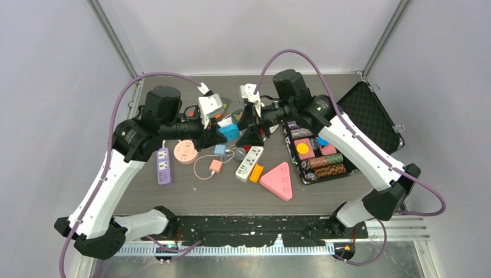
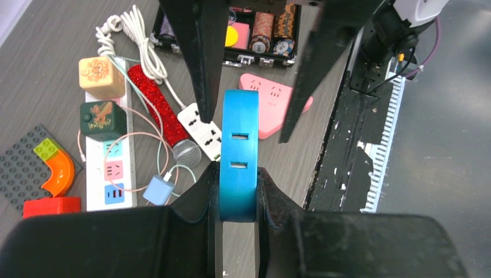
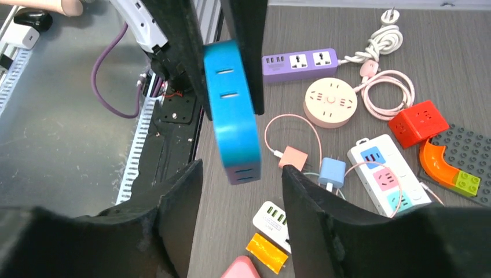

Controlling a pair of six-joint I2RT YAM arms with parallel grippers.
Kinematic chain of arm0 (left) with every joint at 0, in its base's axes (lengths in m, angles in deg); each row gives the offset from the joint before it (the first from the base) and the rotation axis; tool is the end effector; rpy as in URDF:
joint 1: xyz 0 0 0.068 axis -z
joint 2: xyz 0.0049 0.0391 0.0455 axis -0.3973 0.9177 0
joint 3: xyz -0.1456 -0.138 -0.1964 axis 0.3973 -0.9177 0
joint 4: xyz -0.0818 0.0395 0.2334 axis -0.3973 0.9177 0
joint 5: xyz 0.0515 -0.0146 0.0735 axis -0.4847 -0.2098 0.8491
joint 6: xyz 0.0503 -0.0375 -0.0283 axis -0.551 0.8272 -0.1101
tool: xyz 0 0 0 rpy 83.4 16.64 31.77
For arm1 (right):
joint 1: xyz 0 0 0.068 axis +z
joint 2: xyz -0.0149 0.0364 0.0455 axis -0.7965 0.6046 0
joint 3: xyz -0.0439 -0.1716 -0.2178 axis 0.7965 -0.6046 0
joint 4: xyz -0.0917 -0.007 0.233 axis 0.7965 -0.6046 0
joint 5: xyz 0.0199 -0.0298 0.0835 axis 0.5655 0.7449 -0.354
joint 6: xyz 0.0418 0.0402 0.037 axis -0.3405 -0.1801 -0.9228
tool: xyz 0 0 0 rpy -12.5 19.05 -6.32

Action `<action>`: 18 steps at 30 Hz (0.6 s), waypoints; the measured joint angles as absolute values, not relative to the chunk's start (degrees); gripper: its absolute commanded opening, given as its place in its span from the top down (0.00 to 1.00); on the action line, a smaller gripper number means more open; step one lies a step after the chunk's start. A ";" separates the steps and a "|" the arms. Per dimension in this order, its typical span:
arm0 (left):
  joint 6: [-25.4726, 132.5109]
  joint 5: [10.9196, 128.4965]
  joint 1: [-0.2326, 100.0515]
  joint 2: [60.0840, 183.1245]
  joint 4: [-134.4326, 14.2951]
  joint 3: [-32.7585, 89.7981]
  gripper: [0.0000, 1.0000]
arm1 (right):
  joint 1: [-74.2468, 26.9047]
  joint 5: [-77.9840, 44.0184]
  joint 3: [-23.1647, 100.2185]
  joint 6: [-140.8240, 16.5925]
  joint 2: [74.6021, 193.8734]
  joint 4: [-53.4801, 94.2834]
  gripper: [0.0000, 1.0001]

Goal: Insert the plug
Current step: Pick up the plug from the center of the board.

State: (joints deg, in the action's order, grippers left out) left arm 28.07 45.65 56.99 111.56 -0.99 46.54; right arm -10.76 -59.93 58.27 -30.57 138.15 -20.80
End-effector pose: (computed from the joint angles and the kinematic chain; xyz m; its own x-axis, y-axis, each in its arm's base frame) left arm 0.1465 -0.1329 0.4489 -0.2279 0.3945 -0.8902 0.9262 0.3699 -0.0732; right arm 0.2000 0.2383 0.4287 0.0311 -0.3297 -0.9436 -0.9929 -0.1187 0.0087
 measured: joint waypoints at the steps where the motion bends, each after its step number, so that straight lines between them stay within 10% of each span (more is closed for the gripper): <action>1: 28.29 44.95 56.84 111.30 -1.26 46.54 1.00 | -10.76 -60.08 57.98 -31.36 138.15 -19.73 0.51; 9: 29.56 42.33 55.40 110.80 -2.28 46.54 0.99 | -10.76 -62.55 56.71 -38.02 138.13 -10.88 0.86; 14: 31.00 41.33 54.89 110.53 -2.35 46.70 0.54 | -10.76 -64.41 56.58 -38.74 138.13 -10.25 0.95; 18: 31.35 41.74 54.96 111.74 -1.89 47.51 0.53 | -10.73 -63.78 57.22 -40.43 138.17 -10.82 0.95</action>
State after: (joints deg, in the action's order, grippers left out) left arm 31.35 41.74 54.96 111.74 -1.89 47.51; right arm -10.73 -63.78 57.22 -40.43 138.17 -10.82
